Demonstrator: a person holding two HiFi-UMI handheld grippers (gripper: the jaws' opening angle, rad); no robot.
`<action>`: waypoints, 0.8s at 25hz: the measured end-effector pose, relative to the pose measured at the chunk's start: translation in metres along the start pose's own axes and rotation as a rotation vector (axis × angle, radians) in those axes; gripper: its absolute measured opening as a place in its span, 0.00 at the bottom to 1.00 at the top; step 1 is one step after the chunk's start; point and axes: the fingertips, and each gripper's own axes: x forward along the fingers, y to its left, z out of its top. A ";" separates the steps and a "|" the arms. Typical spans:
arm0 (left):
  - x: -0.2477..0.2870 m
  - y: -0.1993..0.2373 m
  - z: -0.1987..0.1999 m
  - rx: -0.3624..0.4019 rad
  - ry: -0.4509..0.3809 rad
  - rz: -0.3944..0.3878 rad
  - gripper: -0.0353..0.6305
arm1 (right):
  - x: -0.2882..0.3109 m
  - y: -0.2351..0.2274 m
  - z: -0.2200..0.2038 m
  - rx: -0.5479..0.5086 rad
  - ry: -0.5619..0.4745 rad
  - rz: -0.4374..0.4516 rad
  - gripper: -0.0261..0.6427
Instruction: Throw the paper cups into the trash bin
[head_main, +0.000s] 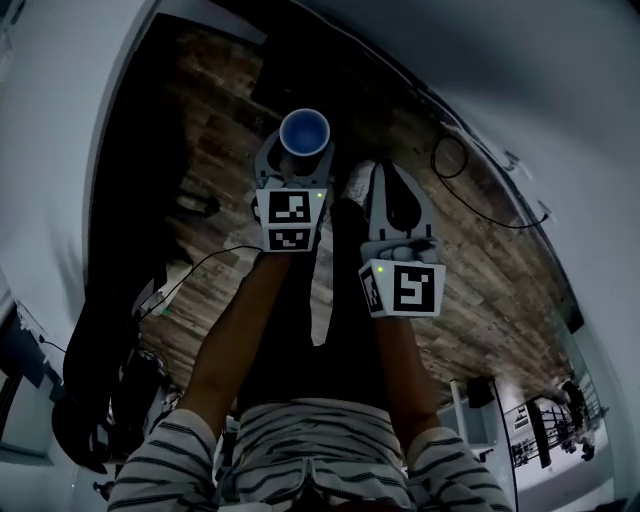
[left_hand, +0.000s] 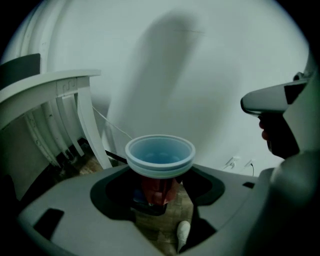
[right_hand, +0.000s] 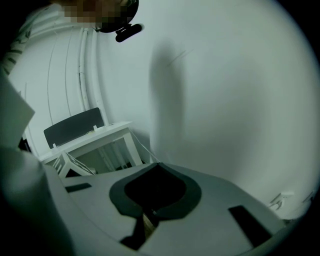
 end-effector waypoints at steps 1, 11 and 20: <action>0.006 0.002 -0.006 0.002 0.009 -0.001 0.52 | 0.003 -0.001 -0.004 0.005 0.001 -0.004 0.05; 0.073 0.020 -0.057 0.019 0.063 -0.006 0.52 | 0.023 -0.006 -0.052 0.030 0.022 -0.003 0.05; 0.124 0.027 -0.098 0.025 0.121 0.001 0.52 | 0.029 -0.015 -0.087 0.049 0.044 -0.006 0.05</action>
